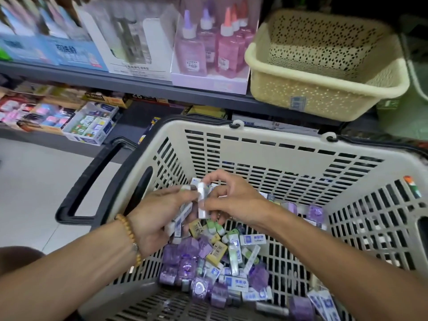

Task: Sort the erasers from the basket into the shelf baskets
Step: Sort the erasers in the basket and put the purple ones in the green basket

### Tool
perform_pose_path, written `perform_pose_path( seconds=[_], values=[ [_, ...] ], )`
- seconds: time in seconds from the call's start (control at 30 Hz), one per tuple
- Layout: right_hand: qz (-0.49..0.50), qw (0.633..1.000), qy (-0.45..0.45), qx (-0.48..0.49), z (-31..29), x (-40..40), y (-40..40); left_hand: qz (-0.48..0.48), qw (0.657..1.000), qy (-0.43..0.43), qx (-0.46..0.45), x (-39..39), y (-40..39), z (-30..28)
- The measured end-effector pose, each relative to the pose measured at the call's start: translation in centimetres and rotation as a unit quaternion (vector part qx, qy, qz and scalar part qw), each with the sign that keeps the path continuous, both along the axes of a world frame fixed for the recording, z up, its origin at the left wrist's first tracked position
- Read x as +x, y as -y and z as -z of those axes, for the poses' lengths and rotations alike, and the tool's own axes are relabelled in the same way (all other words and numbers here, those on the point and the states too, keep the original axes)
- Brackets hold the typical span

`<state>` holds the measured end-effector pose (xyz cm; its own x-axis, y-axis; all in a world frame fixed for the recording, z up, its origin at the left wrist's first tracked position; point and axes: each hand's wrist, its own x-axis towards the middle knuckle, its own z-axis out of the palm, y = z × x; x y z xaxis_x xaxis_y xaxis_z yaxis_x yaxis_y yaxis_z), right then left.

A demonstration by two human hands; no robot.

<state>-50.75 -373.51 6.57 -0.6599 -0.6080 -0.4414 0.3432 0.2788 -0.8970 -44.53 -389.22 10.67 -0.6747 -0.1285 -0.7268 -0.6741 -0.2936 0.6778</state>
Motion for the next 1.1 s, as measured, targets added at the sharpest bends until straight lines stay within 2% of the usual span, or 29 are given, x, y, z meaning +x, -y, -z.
perform_pose_path(
  seconds=[0.07, 0.17, 0.33, 0.4, 0.47, 0.6, 0.7, 0.77, 0.87, 0.93, 1.1],
  values=[
    [0.063, 0.997, 0.015, 0.039, 0.8, -0.6, -0.9, -0.015, 1.000, 0.006, -0.008, -0.1, 0.1, 0.1],
    [0.130, 0.980, -0.009, 0.151, 2.9, -1.3, -1.4, -0.024, 1.000, 0.002, -0.009, -0.1, 0.4, 0.1],
    [0.156, 0.946, -0.103, 0.266, 6.0, -0.9, 1.1, -0.013, 1.000, -0.009, -0.020, 0.1, 0.5, 0.5],
    [0.185, 0.947, -0.086, 0.250, 6.5, -1.1, 1.7, -0.009, 1.000, -0.008, -0.020, 0.0, 0.7, 0.5],
    [0.174, 0.966, -0.035, 0.186, 6.4, -1.3, 1.9, -0.007, 1.000, -0.006, -0.024, -0.1, 0.9, 0.6],
    [0.160, 0.978, -0.052, 0.126, 4.2, -0.7, 1.0, 0.007, 0.999, -0.001, -0.039, -0.3, 0.8, 0.7],
    [0.108, 0.993, -0.013, 0.043, 2.0, 0.0, 0.8, 0.029, 0.998, -0.007, -0.054, -0.3, 0.6, 0.6],
    [0.056, 0.998, -0.007, 0.023, 1.2, 0.3, 1.1, 0.047, 0.997, -0.015, -0.056, -0.3, 0.2, 0.4],
    [0.074, 0.997, 0.034, -0.014, 1.2, -0.4, 0.5, 0.051, 0.996, -0.012, -0.069, -0.4, -0.3, 0.1],
    [0.119, 0.991, 0.067, -0.005, 1.6, -1.2, -0.9, 0.035, 0.997, -0.001, -0.073, -0.5, -0.3, -0.1],
    [0.169, 0.973, 0.069, 0.139, 3.6, -2.1, -2.7, 0.012, 0.999, 0.008, -0.042, -0.4, -0.2, -0.1]
  ],
)
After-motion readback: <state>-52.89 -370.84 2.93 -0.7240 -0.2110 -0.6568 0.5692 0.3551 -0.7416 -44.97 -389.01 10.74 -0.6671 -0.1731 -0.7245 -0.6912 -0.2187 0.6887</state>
